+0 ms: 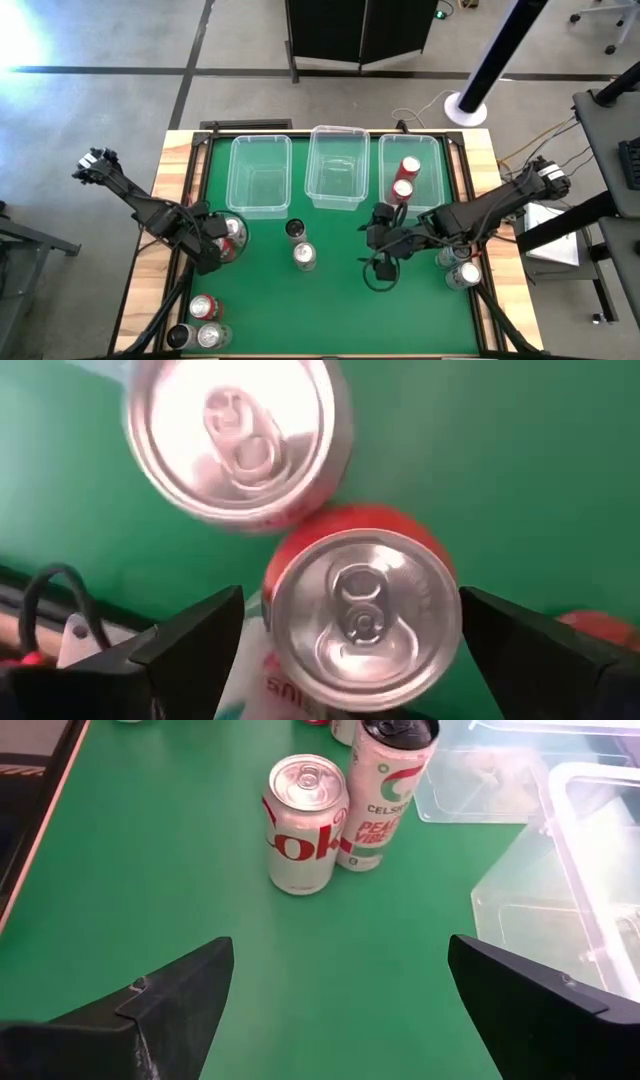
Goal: Sort soda cans
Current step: Put the top orange soda can into the left transparent bin
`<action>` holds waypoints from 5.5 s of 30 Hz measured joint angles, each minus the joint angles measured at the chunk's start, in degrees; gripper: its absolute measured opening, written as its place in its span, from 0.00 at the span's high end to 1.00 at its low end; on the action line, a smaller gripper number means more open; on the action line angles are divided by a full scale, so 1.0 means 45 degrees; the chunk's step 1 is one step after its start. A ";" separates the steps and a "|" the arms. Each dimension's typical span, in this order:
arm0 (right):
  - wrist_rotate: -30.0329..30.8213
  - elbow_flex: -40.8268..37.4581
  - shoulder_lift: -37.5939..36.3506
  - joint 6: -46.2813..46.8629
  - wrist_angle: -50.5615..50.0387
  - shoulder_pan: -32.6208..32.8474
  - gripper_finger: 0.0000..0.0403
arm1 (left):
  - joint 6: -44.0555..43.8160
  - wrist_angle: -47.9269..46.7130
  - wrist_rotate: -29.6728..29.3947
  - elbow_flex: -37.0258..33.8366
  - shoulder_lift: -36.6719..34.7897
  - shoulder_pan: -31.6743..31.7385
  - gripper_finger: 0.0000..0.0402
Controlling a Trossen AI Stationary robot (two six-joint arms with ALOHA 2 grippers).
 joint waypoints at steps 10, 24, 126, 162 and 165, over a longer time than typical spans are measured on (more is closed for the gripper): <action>-0.0015 0.0445 0.0651 -0.0018 -0.0199 -0.0024 0.10 | 0.0588 0.0790 0.0476 -0.0381 0.1047 0.0003 0.17; -0.0091 0.0414 0.0700 0.0245 -0.0199 -0.0024 0.10 | 0.0536 0.1581 0.0188 -0.0342 0.1419 0.0149 0.30; -0.3409 0.4890 0.6845 0.0495 -0.1538 0.1243 0.14 | 1.3331 2.3894 -0.1225 0.1158 0.7178 0.1101 0.06; 0.1032 0.2087 -0.3287 -0.1756 -0.6335 -0.8092 0.28 | 1.5231 2.6270 -0.1889 -0.1251 0.4579 0.1347 0.06; 0.0602 0.1258 -0.3292 -0.1898 -0.5263 -0.9032 0.28 | 1.5228 2.6278 -0.1895 -0.1251 0.4579 0.1412 0.06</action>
